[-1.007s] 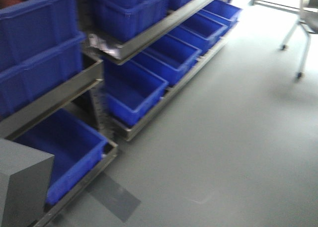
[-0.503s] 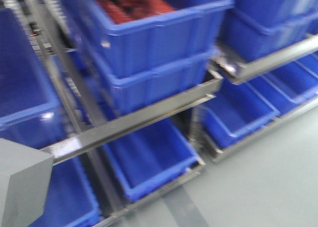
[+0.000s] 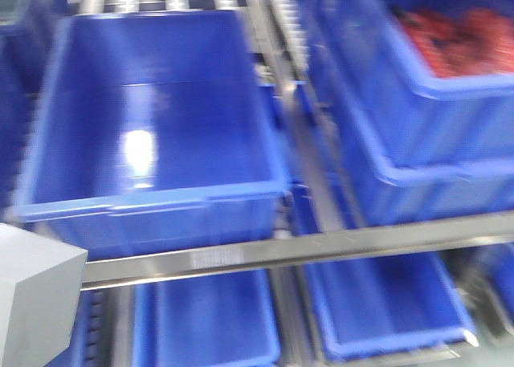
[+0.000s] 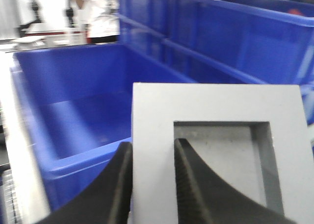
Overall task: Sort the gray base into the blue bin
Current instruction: 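Turn and stop in front of the empty blue bin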
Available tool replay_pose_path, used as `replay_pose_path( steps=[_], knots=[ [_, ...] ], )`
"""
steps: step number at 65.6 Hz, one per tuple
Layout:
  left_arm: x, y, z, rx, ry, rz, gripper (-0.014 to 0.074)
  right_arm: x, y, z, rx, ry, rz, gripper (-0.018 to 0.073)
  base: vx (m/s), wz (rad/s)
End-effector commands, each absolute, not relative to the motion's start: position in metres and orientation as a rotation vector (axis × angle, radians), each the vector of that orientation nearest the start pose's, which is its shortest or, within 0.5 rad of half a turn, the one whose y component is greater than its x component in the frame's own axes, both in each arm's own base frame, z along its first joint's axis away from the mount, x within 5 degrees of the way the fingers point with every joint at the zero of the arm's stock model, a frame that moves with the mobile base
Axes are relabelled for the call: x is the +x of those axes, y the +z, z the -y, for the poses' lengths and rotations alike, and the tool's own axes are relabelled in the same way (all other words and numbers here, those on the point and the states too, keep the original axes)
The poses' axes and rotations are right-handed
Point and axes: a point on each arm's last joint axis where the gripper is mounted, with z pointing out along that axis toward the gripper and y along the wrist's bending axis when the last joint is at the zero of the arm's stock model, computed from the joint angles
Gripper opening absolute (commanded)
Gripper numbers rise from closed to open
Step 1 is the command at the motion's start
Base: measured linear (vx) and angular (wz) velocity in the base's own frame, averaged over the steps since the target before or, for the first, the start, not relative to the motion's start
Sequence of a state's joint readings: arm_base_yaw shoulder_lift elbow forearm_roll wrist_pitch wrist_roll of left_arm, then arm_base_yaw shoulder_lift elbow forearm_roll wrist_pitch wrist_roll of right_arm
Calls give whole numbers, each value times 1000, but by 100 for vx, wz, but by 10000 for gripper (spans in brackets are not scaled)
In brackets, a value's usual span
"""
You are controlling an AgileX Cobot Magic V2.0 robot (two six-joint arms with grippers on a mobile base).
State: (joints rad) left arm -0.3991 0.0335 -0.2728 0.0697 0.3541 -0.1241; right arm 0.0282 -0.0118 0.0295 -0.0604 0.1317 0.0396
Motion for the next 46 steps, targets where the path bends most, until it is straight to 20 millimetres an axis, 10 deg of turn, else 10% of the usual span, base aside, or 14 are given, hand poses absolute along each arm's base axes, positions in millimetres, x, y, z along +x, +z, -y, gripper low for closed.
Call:
replay_pose_path(
  steps=[1,46],
  knots=[
    [36,288,14,232,-372,-1467,-6,57,194,-1,-43,-9,-1562,-9,10,61],
    [36,288,14,231,-371,-1467,-6,57,194,-1,-43,-9,-1562,-9,6,27]
  ],
)
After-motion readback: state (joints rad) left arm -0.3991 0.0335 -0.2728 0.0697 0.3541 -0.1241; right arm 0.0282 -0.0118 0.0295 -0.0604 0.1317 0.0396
